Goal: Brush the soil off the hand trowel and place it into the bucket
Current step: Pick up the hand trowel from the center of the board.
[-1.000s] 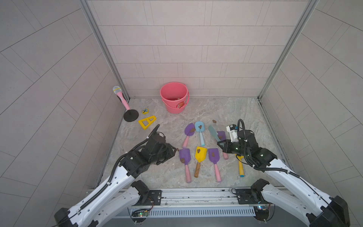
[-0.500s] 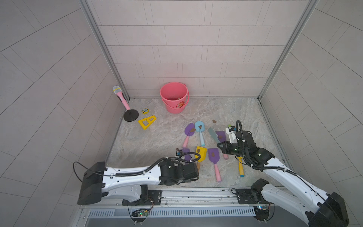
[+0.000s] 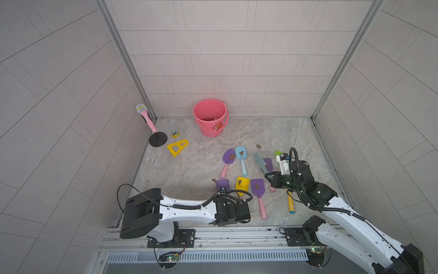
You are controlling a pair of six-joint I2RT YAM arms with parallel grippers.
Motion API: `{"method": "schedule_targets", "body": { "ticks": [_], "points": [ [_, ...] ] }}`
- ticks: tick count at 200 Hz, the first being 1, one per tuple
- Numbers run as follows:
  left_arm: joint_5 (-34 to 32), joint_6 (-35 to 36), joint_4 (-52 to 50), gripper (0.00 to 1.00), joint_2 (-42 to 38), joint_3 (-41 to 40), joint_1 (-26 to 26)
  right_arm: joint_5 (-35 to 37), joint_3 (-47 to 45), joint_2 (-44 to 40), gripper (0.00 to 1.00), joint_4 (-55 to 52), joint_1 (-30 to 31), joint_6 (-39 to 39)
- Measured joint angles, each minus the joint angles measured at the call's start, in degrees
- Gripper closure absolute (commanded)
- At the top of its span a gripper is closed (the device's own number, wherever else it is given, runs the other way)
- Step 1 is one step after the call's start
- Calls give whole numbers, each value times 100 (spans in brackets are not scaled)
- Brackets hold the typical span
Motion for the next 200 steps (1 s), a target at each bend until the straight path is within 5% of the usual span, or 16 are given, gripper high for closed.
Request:
{"method": "schedule_targets", "body": {
  "ticks": [121,200],
  "points": [
    [173,203,321,58,439,-11,238,7,2,68,100,-24,0,-90],
    [267,352,356,74,457,-116,365,7,68,197,100,-31,0,-90]
  ]
}}
